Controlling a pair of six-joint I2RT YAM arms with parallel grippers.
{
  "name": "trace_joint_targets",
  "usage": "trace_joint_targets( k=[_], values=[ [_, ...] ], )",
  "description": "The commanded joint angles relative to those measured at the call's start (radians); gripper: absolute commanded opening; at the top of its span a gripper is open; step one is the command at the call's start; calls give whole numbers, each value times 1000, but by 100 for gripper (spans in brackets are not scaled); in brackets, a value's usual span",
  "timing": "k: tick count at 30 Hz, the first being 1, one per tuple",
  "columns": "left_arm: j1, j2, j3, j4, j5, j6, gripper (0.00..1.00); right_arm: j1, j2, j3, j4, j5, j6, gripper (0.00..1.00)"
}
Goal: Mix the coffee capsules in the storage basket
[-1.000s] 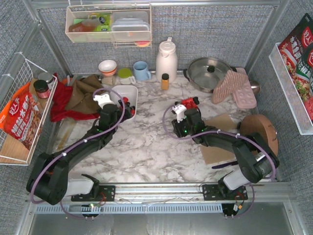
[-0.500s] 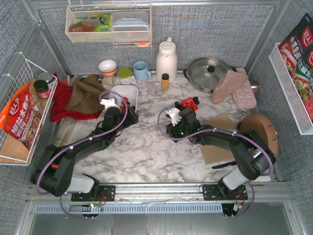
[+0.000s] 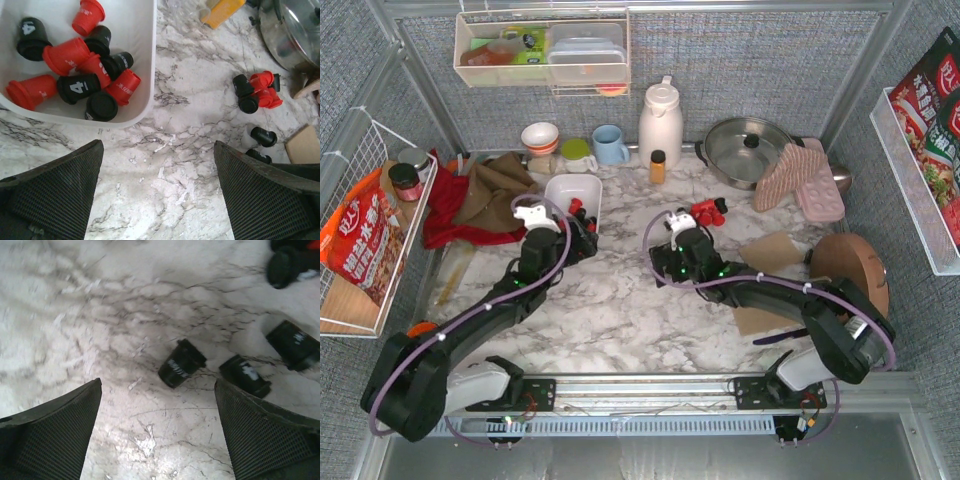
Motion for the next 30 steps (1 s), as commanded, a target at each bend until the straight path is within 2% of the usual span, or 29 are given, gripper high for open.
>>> trace_joint_targets(
  k=[1,3,5,6,8,12,17,22,30],
  values=[
    [0,-70,-21,-13,-44,38,99,-8,-9,40,-74,208,300,99],
    [0,-96,-28,-20,-56,45,99,-22,23,88,-205,282,449,99],
    [0,-113,-31,-29,-60,51,99,-55,75,131,-284,272,516,98],
    [0,-120,-32,-35,-62,53,99,-61,101,152,-317,267,555,88],
    [0,-131,-36,-43,-65,56,99,-61,145,173,-326,238,591,77],
    [0,-154,-50,-50,-69,59,99,-32,193,172,-271,230,625,76],
    [0,-178,-74,-50,-78,73,99,12,213,191,-246,308,576,75],
    [1,-186,-92,-39,-78,76,99,16,254,205,-208,351,522,65],
    [0,-190,-95,-43,-82,95,99,15,313,241,-158,256,265,62]
  ],
)
